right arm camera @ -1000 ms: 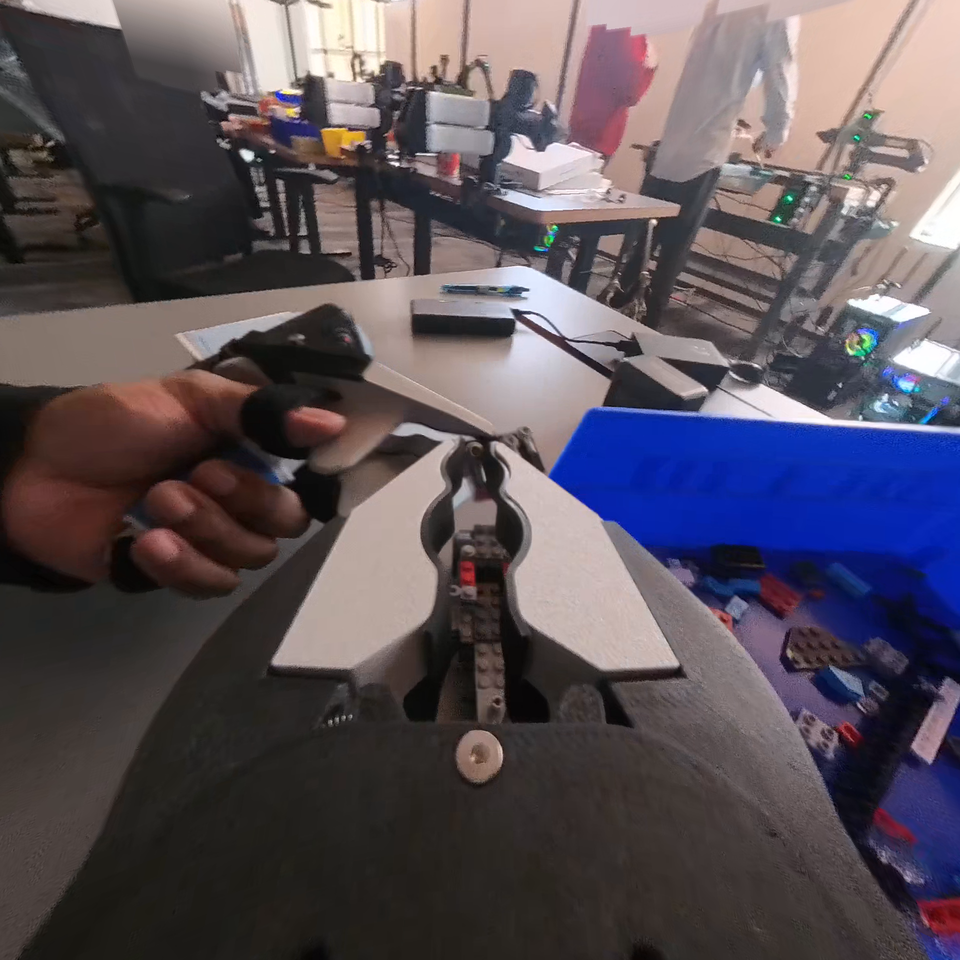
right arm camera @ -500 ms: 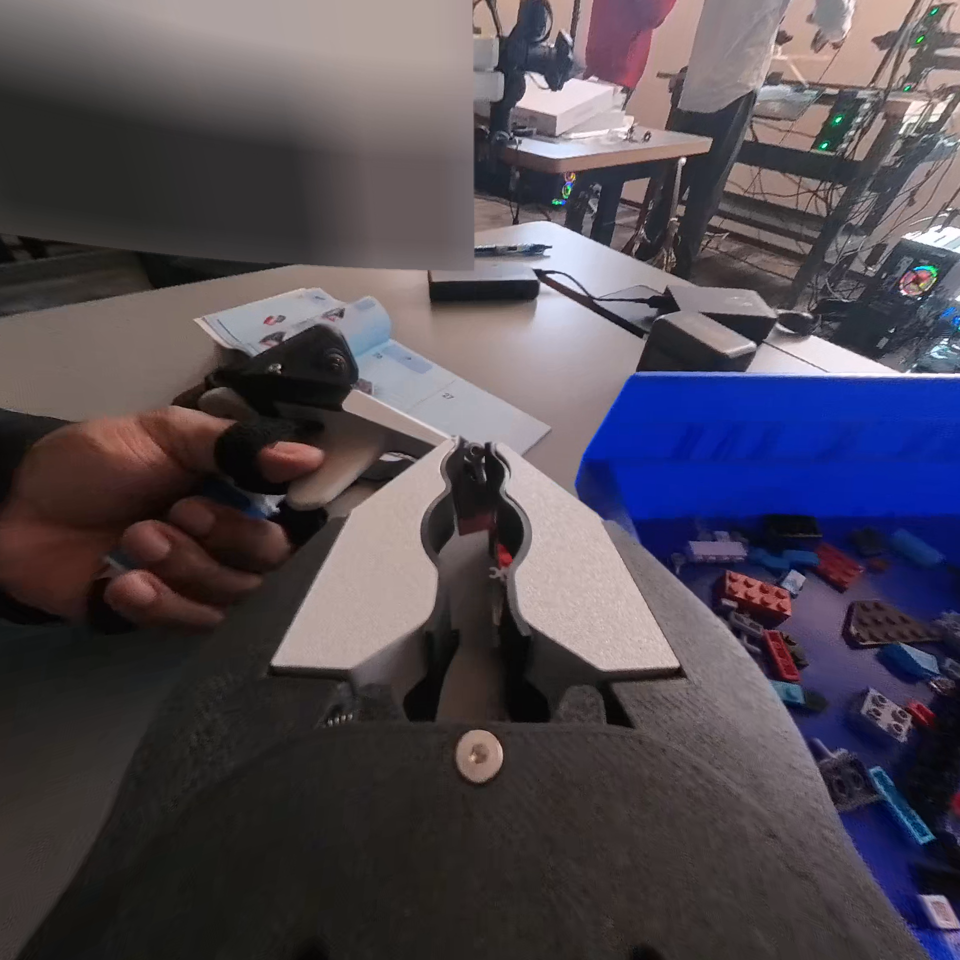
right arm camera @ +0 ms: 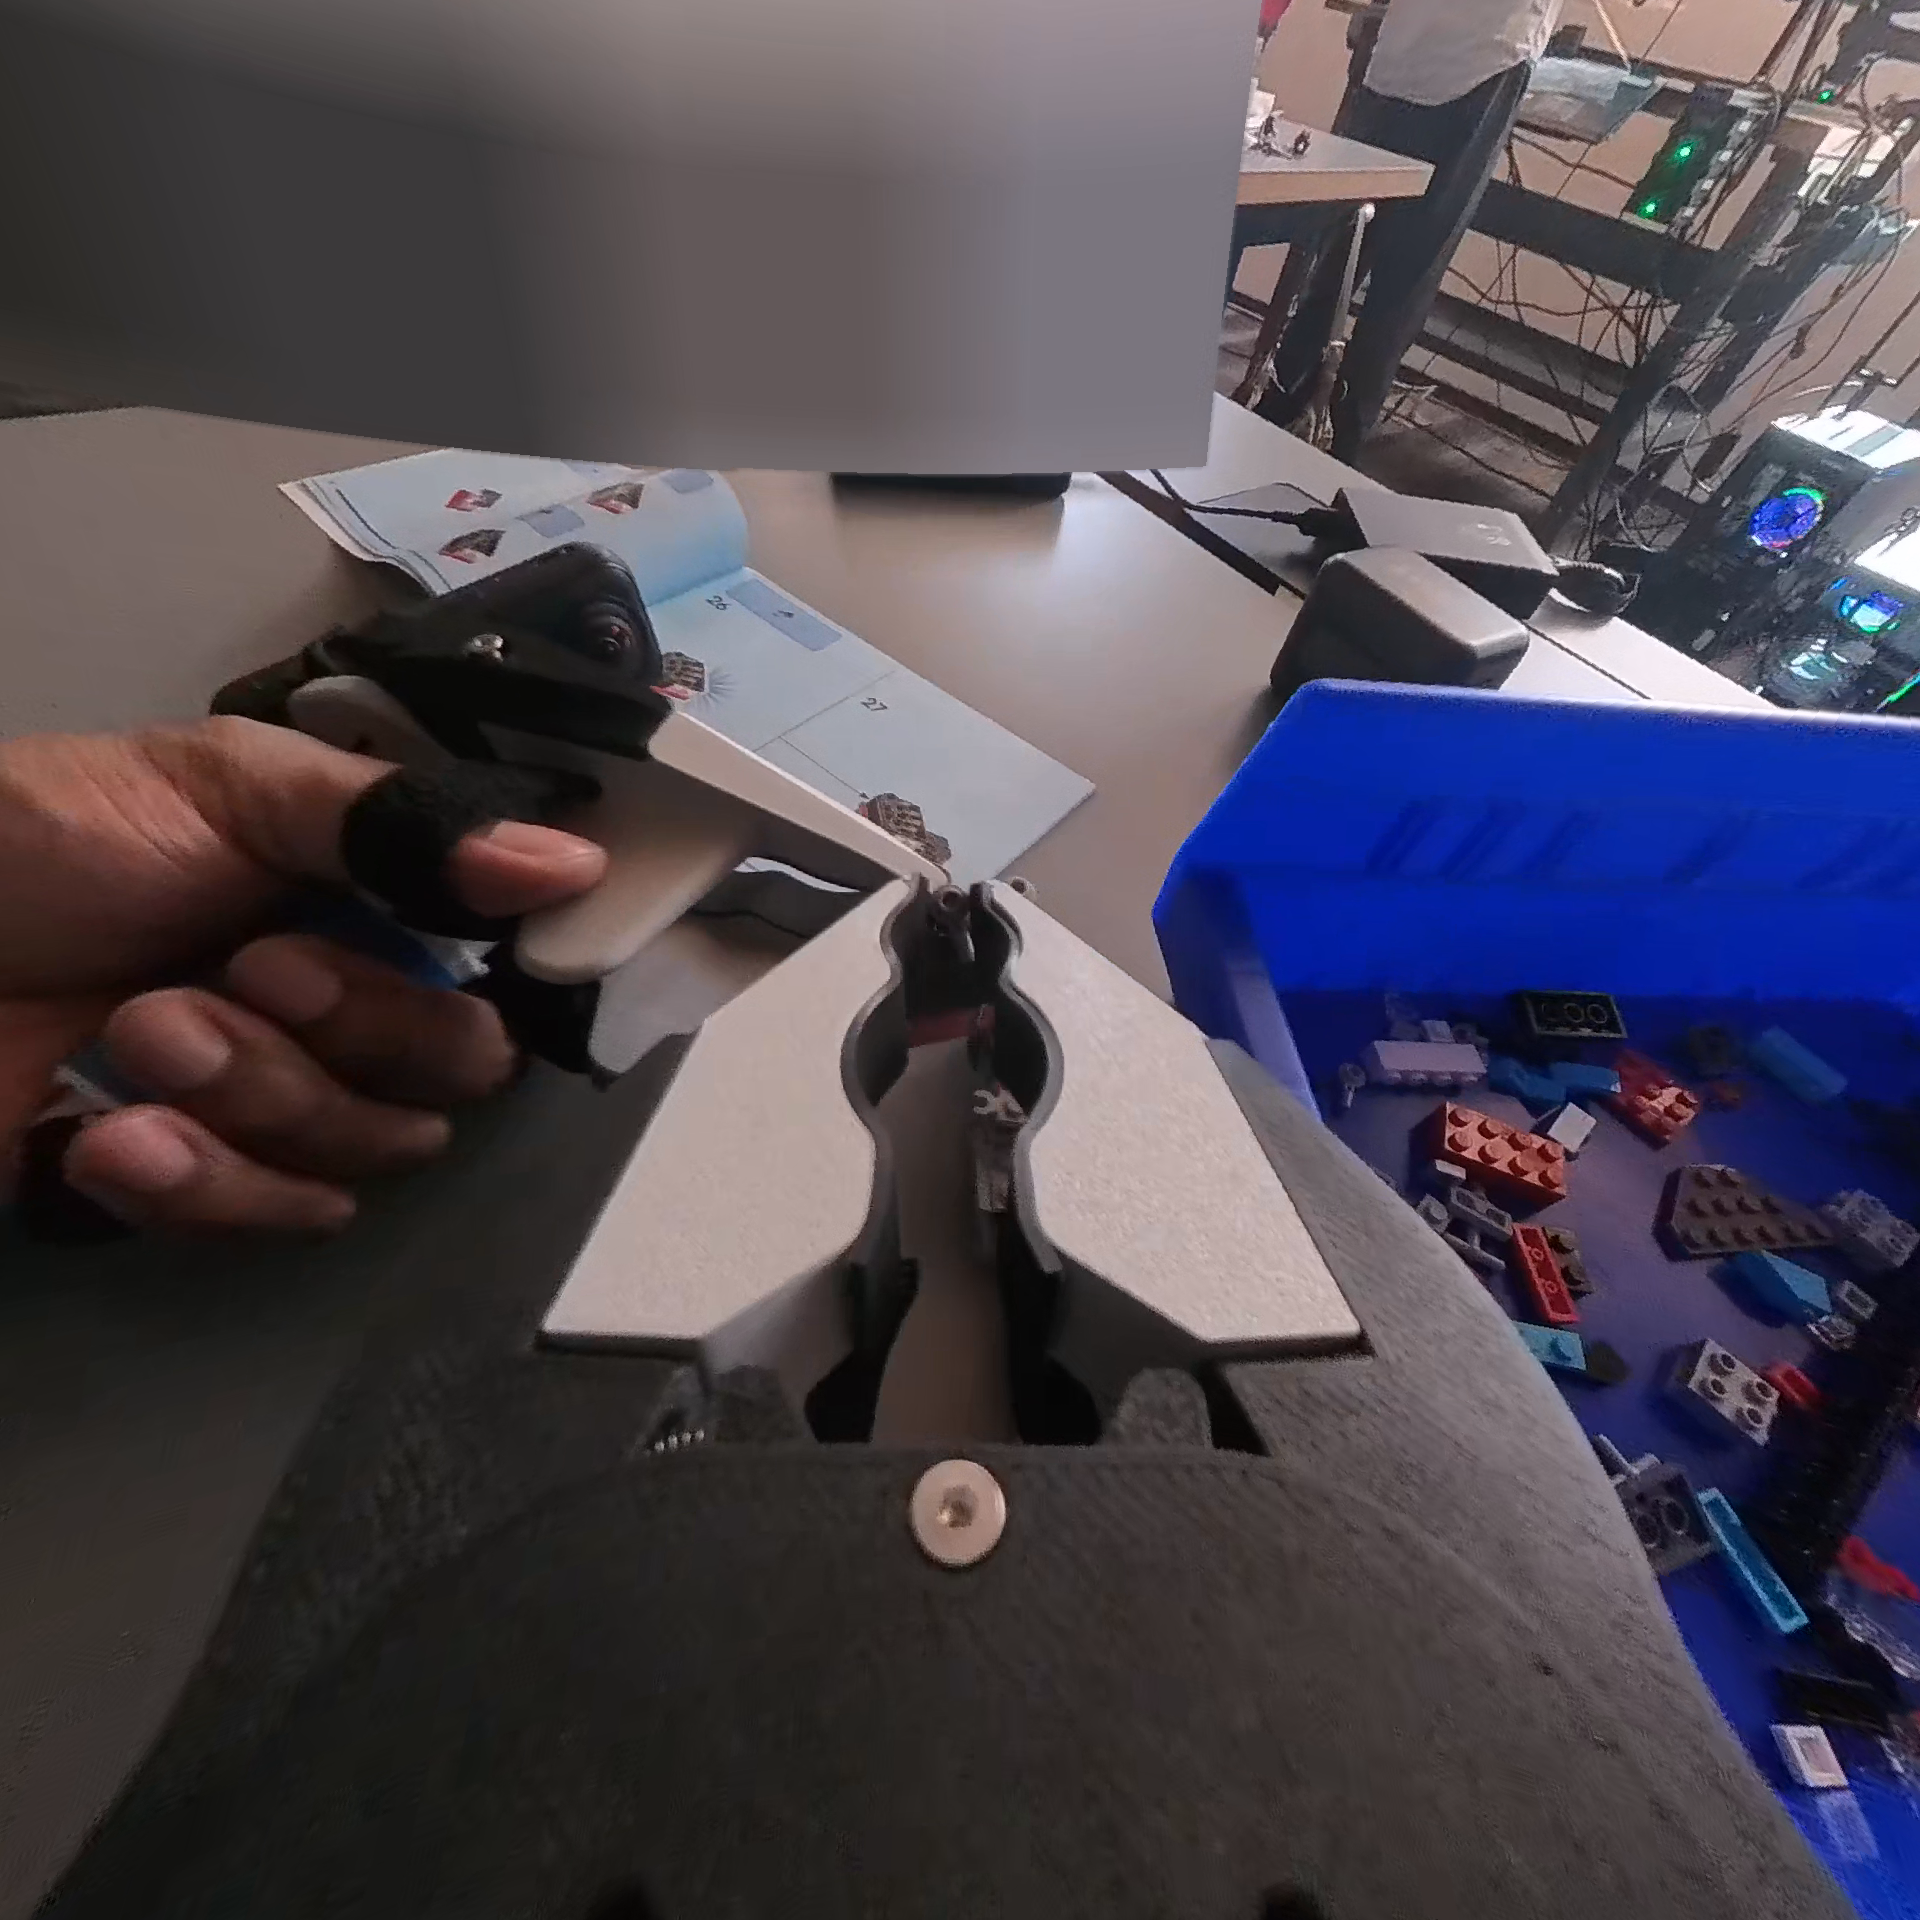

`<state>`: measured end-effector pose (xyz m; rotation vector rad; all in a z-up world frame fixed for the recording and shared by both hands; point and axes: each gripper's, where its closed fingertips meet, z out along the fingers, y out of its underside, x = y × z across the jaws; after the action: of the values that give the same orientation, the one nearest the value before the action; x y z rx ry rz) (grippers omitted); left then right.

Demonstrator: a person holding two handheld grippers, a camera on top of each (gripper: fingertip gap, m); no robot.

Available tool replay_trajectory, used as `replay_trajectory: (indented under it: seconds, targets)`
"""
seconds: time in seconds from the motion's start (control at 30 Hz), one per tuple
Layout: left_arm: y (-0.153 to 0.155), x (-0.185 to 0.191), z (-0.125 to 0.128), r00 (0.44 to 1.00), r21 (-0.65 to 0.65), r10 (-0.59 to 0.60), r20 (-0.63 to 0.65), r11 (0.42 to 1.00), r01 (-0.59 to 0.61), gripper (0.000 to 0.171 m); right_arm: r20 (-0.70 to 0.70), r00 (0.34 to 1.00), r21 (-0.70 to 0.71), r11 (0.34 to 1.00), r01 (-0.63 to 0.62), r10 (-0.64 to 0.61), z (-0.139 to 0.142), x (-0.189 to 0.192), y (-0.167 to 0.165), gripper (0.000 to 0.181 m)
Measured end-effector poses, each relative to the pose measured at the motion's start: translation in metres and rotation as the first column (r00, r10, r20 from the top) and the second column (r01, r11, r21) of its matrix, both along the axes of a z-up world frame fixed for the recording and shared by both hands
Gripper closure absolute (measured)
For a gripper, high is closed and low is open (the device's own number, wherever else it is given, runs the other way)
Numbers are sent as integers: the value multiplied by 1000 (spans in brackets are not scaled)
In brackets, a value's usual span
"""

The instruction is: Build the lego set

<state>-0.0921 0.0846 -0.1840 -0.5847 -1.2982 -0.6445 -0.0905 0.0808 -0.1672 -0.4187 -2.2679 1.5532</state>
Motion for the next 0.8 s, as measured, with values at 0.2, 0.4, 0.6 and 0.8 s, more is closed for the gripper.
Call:
replay_trajectory:
  seconds: [0.2, 0.4, 0.6, 0.8]
  targets:
    - [-1, -1, -2, 1000, 14, 2, 14, 1000, -2, 154, 2, 1000, 4, 1000, 2, -2, -4, -1, 0, 172]
    - [0, -1, -2, 1000, 24, -1, 21, 1000, 0, 153, -13, 1000, 10, 1000, 8, -8, -4, -2, -1, 171]
    - [0, 0, -3, 999, 35, -3, 32, 999, 2, 154, -28, 999, 7, 1000, 16, -16, -4, -2, -1, 167]
    - [-1, -1, -3, 999, 46, 0, 37, 999, -2, 154, 9, 999, -52, 998, 36, -36, 6, -4, 2, 158]
